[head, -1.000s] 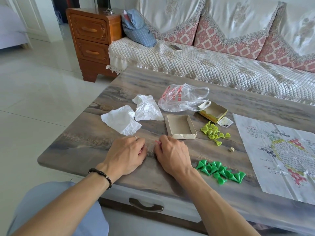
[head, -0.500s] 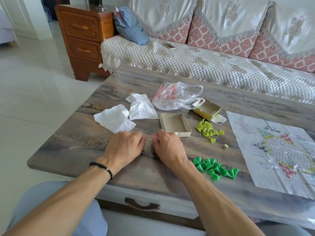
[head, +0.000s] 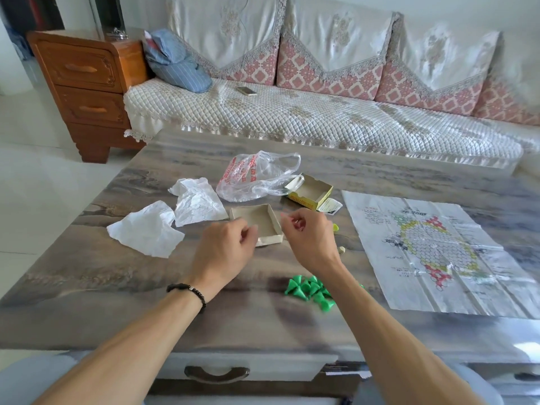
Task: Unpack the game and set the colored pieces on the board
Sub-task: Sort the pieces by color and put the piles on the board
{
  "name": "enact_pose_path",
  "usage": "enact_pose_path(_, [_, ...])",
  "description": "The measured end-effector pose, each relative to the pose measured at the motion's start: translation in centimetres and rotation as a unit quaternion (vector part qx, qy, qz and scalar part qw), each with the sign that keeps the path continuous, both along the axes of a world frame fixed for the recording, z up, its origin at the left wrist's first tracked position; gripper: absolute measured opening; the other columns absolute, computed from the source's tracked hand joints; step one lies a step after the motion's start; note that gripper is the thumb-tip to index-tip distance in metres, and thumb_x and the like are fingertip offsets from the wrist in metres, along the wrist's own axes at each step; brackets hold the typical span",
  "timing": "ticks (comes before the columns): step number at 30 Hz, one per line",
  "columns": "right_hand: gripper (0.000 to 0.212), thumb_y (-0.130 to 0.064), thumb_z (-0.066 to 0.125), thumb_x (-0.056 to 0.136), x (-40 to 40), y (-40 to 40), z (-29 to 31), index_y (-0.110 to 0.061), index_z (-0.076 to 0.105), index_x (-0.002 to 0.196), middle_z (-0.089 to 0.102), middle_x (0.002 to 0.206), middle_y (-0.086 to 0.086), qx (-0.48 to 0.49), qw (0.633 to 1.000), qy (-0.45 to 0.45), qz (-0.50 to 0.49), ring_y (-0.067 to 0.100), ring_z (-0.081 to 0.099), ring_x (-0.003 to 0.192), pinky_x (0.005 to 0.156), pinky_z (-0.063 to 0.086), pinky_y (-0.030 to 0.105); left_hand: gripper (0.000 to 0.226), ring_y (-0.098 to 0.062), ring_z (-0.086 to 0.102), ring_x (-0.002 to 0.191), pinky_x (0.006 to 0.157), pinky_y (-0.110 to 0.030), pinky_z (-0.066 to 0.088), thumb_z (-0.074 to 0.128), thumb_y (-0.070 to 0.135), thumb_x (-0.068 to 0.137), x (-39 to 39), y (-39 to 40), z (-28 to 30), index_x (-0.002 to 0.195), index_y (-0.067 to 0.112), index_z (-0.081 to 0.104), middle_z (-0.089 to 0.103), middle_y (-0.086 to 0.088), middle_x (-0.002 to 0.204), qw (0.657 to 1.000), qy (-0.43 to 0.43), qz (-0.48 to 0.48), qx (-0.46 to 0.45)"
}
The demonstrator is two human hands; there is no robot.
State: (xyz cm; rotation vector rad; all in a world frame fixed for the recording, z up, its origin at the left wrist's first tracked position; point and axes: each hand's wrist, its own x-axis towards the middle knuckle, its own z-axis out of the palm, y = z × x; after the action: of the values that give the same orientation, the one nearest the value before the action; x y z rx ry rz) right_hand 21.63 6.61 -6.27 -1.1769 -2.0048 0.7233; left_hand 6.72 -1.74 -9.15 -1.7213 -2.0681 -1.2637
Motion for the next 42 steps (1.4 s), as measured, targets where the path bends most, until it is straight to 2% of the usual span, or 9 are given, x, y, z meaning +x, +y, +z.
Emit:
enact_pose_path(7, [0.025, -0.029, 0.061, 0.088, 11.0, 4.9, 0.8, -0.017, 0.064, 0.066, 0.053, 0.053, -0.009, -0.009, 0.993, 0.017, -0.117, 0.004, 0.046, 0.048, 0.045, 0.034, 0.012, 0.045, -0.019, 0.035, 0.043, 0.047, -0.032, 0.029, 0.060, 0.023, 0.090, 11.2, 7.9, 1.9, 0.051, 0.014, 0.040, 0.037, 0.004, 0.040, 0.990, -0.099, -0.099, -0.005])
enact_pose_path(14, [0.027, -0.029, 0.061, 0.088, 22.3, 9.1, -1.8, -0.014, 0.064, 0.066, 0.059, 0.054, -0.004, -0.044, 0.973, 0.013, -0.226, 0.011, 0.051, 0.049, 0.050, 0.041, 0.026, 0.049, -0.023, 0.038, 0.048, 0.051, -0.037, 0.028, 0.058, 0.026, 0.090, 23.1, 14.5, 0.7, 0.050, 0.016, 0.031, 0.038, 0.001, 0.044, 0.975, -0.128, -0.165, -0.071])
enact_pose_path(16, [0.030, -0.025, 0.061, 0.088, 24.1, 10.0, -2.4, -0.014, 0.058, 0.061, 0.054, 0.049, -0.005, -0.044, 0.969, 0.021, -0.243, 0.004, 0.050, 0.042, 0.046, 0.039, 0.019, 0.047, -0.022, 0.039, 0.048, 0.052, -0.036, 0.030, 0.056, 0.029, 0.092, 25.5, 16.0, 0.1, 0.051, 0.014, 0.036, 0.041, 0.000, 0.045, 0.969, -0.152, -0.171, -0.087])
enact_pose_path(18, [0.030, -0.020, 0.060, 0.088, 25.3, 10.4, -3.1, -0.012, 0.056, 0.059, 0.051, 0.047, -0.006, -0.041, 0.968, 0.018, -0.247, 0.001, 0.050, 0.039, 0.041, 0.033, 0.011, 0.046, -0.017, 0.037, 0.047, 0.051, -0.035, 0.032, 0.054, 0.028, 0.093, 27.4, 17.2, -0.6, 0.053, 0.013, 0.038, 0.041, 0.001, 0.046, 0.963, -0.189, -0.166, -0.099])
enact_pose_path(23, [0.018, -0.027, 0.060, 0.087, 27.3, 11.1, -4.8, -0.013, 0.065, 0.077, 0.065, 0.067, -0.003, 0.035, 0.970, -0.096, -0.219, 0.016, 0.059, 0.064, 0.062, 0.047, 0.030, 0.044, -0.014, 0.032, 0.047, 0.050, -0.033, 0.025, 0.047, 0.025, 0.097, 29.8, 19.0, -2.1, 0.057, 0.016, 0.032, 0.036, 0.004, 0.048, 0.958, -0.229, -0.146, -0.093])
enact_pose_path(28, [0.020, -0.037, 0.058, 0.085, 27.7, 11.0, -5.5, -0.018, 0.065, 0.079, 0.058, 0.079, -0.005, 0.099, 0.956, -0.217, -0.170, 0.020, 0.055, 0.066, 0.055, 0.042, 0.031, 0.042, -0.017, 0.037, 0.051, 0.053, -0.035, 0.031, 0.044, 0.027, 0.099, 30.0, 19.2, -2.7, 0.059, 0.020, 0.032, 0.040, 0.003, 0.052, 0.962, -0.203, -0.157, -0.087])
enact_pose_path(35, [0.021, -0.040, 0.062, 0.083, 28.7, 10.9, -4.4, -0.022, 0.071, 0.088, 0.055, 0.082, -0.007, 0.028, 0.978, -0.178, -0.103, 0.017, 0.057, 0.073, 0.067, 0.047, 0.032, 0.030, -0.011, 0.061, 0.074, 0.070, -0.032, 0.050, 0.046, 0.022, 0.098, 28.3, 18.4, -2.1, 0.076, 0.008, 0.059, 0.064, 0.002, 0.073, 0.925, -0.245, -0.245, -0.156])
enact_pose_path(38, [0.022, -0.037, 0.053, 0.091, 29.4, 11.1, -3.5, -0.023, 0.071, 0.088, 0.059, 0.085, -0.007, -0.018, 0.986, -0.137, -0.090, 0.012, 0.057, 0.078, 0.074, 0.046, 0.032, 0.030, -0.009, 0.061, 0.092, 0.084, -0.028, 0.048, 0.041, 0.025, 0.101, 26.7, 17.9, -1.1, 0.092, 0.011, 0.066, 0.068, 0.006, 0.091, 0.923, -0.212, -0.267, -0.180])
enact_pose_path(42, [0.027, -0.034, 0.044, 0.097, 31.0, 11.2, -2.9, -0.021, 0.065, 0.086, 0.061, 0.090, -0.002, -0.039, 0.979, -0.178, -0.093, 0.018, 0.057, 0.084, 0.079, 0.046, 0.036, 0.047, -0.014, 0.054, 0.100, 0.088, -0.036, 0.046, 0.044, 0.058, 0.092, 24.1, 17.3, -0.1, 0.121, 0.023, 0.058, 0.058, 0.001, 0.123, 0.924, -0.035, -0.289, -0.249])
